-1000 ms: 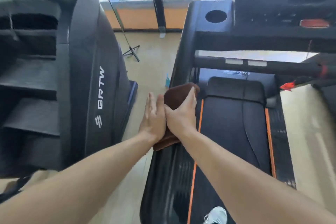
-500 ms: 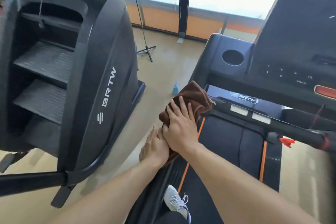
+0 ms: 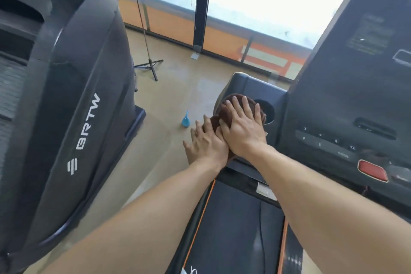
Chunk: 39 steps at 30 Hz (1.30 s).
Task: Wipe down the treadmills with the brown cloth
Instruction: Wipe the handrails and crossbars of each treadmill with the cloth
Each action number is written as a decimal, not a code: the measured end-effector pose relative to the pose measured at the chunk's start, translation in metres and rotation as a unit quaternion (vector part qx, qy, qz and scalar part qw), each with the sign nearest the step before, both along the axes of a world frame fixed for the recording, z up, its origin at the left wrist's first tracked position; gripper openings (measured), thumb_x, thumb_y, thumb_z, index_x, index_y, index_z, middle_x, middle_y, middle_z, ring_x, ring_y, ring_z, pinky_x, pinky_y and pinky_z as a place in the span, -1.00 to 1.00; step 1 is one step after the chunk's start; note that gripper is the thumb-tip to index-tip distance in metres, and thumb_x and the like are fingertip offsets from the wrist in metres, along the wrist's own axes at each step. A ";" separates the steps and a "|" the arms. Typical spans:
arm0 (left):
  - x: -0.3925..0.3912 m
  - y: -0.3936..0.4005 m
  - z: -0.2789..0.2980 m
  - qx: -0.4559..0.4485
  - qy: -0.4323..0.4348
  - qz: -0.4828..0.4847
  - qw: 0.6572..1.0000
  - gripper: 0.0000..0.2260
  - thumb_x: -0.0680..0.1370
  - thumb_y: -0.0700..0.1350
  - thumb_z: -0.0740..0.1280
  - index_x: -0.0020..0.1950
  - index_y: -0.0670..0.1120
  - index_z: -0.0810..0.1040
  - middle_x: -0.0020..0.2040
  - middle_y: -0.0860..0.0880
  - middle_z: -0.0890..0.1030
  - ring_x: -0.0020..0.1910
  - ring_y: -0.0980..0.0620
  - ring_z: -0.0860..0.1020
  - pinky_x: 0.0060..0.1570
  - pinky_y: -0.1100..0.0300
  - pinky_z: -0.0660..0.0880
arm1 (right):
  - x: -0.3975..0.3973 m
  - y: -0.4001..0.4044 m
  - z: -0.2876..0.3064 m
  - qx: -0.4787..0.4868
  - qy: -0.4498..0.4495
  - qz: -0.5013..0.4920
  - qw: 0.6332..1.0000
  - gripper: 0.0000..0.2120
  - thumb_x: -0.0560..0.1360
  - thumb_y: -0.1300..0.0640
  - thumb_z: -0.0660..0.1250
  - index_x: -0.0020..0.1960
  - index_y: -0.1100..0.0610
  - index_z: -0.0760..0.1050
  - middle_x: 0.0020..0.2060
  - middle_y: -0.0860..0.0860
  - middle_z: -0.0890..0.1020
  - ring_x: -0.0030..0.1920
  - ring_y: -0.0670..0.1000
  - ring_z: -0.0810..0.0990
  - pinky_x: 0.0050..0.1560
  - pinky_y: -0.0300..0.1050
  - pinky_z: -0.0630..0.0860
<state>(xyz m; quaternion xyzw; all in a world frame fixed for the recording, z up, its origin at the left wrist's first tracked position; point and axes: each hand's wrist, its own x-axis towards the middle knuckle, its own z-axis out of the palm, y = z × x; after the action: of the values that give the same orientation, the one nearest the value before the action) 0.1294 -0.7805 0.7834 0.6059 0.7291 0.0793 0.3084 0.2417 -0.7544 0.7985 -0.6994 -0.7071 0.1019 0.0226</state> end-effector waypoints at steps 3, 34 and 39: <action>0.015 0.032 0.000 0.002 0.022 -0.009 1.000 -0.46 0.72 0.13 -0.16 0.69 0.00 -0.08 0.69 -0.08 0.05 0.66 -0.08 0.04 0.57 -0.22 0.01 | 0.015 0.032 -0.003 0.005 -0.005 0.004 1.000 -0.35 0.66 -0.22 -0.11 0.69 -0.05 -0.09 0.67 -0.08 -0.14 0.63 -0.04 -0.33 0.55 0.02 -0.47; 0.034 0.109 -0.016 -0.031 0.086 0.019 0.996 -0.49 0.60 0.09 -0.13 0.43 0.01 0.39 0.38 -0.14 0.52 0.33 -0.26 0.47 0.31 -0.17 0.40 | 0.034 0.114 0.000 0.024 0.003 0.099 0.995 -0.43 0.61 -0.14 0.00 0.53 0.05 0.36 0.62 -0.02 0.25 0.66 0.09 -0.07 0.59 0.16 -0.37; -0.011 0.022 -0.013 -0.057 0.055 0.054 0.995 -0.57 0.66 0.02 -0.05 0.42 -0.04 0.43 0.37 -0.15 0.52 0.34 -0.25 0.48 0.31 -0.14 0.40 | -0.011 0.034 -0.003 0.004 0.046 0.115 0.992 -0.47 0.60 -0.10 0.05 0.47 0.10 0.42 0.57 -0.02 0.34 0.66 0.05 -0.08 0.61 0.15 -0.29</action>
<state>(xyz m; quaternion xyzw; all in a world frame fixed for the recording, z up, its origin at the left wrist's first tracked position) 0.1186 -0.7582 0.7706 0.5505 0.7799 0.0205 0.2971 0.2302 -0.7202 0.7959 -0.6074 -0.7818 0.1331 0.0465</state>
